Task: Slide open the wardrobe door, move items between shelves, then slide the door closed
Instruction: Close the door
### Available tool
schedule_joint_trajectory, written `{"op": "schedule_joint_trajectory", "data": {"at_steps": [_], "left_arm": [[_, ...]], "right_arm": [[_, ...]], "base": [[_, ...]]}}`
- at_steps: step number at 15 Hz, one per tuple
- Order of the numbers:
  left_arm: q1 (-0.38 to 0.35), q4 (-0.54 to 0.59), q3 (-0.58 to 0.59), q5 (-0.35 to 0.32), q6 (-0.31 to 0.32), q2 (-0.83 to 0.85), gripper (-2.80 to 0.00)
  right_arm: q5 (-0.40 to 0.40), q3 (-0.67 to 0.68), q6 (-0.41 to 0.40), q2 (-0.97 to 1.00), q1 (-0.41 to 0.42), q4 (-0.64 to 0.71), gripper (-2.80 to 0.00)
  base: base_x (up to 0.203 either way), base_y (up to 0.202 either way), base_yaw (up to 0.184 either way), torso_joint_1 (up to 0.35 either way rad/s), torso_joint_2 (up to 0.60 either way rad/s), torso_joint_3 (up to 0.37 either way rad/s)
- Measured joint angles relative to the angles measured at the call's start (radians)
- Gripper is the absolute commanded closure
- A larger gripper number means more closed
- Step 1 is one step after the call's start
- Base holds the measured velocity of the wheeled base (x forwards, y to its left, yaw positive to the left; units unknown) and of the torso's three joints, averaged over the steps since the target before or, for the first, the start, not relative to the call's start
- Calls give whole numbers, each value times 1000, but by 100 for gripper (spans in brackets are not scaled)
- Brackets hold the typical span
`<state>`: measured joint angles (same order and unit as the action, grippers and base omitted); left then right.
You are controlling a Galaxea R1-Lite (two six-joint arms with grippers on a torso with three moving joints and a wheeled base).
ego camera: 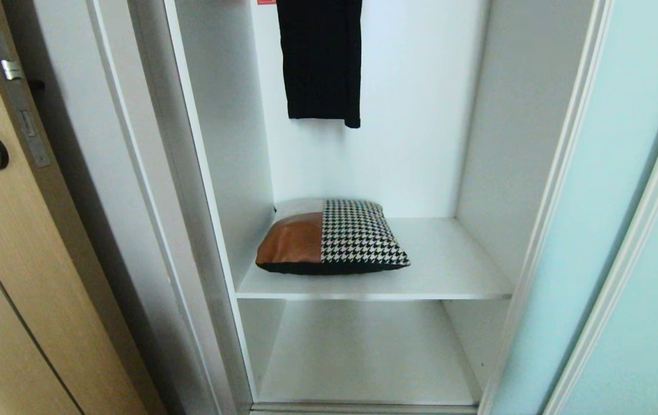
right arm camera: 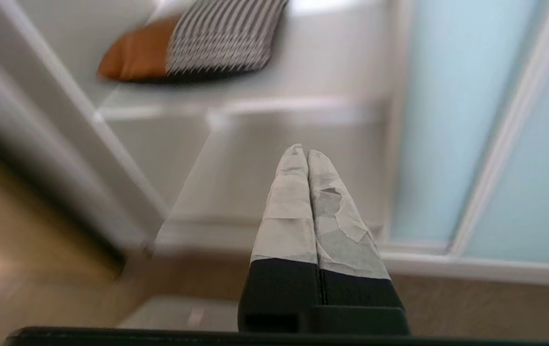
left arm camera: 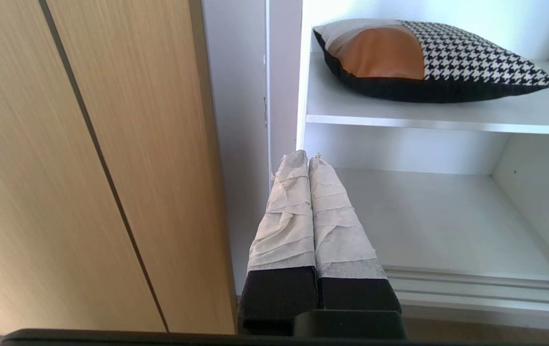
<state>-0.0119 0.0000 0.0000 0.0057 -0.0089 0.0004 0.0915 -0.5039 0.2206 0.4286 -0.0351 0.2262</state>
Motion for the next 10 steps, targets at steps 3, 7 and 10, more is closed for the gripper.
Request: {"op": "schedule_joint_trajectory", "data": {"at_steps": [3,7,10], "left_arm": [[0,0,0,0,0,0,0],[0,0,0,-1,0,-1,0],[0,0,0,0,0,-2,0]], "right_arm": [[-179,-101,-14,64,-10,-3,0],[-412,-238,-124,162,-34,-16,0],[-511,-363,-141,245,-32,-16,0]], "base": [[0,0,0,0,0,0],[0,0,0,0,0,0],[0,0,0,0,0,0]]}}
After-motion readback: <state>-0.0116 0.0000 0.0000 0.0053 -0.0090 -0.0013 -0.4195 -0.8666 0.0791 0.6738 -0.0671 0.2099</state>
